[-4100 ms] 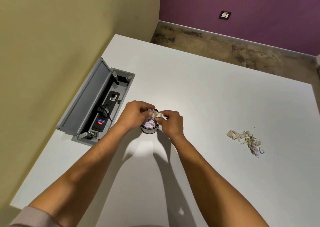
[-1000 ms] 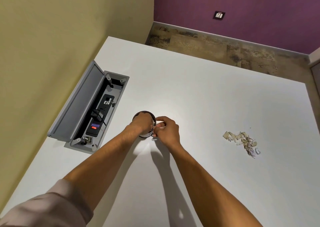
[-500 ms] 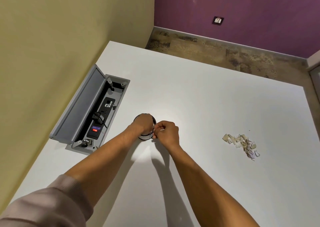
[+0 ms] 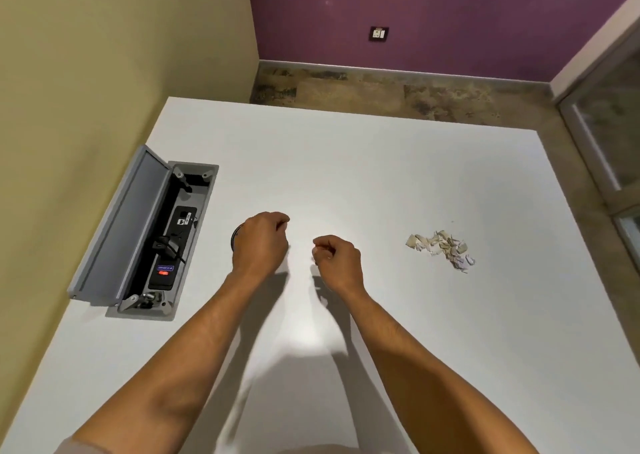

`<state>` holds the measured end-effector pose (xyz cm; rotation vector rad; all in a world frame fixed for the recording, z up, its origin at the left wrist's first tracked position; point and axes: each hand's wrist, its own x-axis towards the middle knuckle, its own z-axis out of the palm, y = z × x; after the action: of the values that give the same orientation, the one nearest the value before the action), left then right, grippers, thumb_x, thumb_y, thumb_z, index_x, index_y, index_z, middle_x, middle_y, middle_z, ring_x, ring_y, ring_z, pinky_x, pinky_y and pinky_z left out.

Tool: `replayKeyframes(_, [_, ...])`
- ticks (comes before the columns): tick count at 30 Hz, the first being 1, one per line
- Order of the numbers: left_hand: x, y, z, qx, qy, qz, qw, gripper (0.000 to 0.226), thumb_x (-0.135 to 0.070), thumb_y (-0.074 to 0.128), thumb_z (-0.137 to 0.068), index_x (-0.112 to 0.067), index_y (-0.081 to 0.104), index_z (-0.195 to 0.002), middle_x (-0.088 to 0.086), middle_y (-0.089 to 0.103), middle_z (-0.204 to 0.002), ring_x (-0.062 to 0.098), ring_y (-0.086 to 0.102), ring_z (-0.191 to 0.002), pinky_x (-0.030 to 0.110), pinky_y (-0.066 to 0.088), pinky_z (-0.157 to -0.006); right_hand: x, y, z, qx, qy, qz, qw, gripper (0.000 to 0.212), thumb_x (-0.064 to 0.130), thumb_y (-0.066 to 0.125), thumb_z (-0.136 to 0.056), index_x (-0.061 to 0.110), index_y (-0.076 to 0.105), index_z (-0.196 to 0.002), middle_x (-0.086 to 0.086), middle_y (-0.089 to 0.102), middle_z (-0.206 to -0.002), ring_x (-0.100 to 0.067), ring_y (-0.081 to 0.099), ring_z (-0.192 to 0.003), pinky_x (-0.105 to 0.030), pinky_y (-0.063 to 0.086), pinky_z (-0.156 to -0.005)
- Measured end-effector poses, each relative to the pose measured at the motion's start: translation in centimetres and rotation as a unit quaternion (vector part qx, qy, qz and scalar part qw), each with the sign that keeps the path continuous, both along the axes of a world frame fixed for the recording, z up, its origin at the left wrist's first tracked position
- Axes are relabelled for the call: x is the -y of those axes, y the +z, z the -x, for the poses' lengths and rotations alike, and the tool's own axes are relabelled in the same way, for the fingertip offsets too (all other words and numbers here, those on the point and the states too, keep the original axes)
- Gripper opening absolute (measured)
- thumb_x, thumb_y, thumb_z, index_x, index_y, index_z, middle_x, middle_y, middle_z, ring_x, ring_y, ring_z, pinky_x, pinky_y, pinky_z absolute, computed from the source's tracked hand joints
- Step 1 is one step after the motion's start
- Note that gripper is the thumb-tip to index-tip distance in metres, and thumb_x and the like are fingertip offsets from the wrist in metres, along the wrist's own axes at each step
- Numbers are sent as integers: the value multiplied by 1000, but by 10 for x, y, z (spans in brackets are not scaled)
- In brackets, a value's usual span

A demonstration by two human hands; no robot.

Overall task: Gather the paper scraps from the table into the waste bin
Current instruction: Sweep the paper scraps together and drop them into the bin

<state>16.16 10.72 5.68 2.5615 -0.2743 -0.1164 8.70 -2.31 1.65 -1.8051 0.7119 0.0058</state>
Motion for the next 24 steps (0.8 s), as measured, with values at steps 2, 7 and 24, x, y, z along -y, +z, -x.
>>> replayKeyframes(2, [15,-1,15,-2,-30,35,999,20,-15,54,-93,-15,73,-101,5,74,-102,29,66,-98,38,53,-81,19,-2,16,-5,-27,2,1000,22,10,56,-90,13,70,-107,-1,72,-101,-15,67,-86,-14,49,-71])
replayKeyframes(7, [60,-23,48,-79,-90,63,991,24,-15,56,-94,-14,70,-113,4,71,-114,24,66,-104,34,50,-91,74,-9,59,-15,-91,24,995,22,11,57,-90,12,71,-107,-3,72,-101,-18,67,-87,-25,53,-78])
replayKeyframes(24, [214,-121,111,-165,-284,-100,939,83,-44,48,-97,-5,2,-153,13,-3,-162,28,-4,-150,39,4,-121,254,-92,159,-105,-36,318,942,71,44,54,-94,4,31,-149,-16,28,-157,-29,23,-146,-38,21,-118])
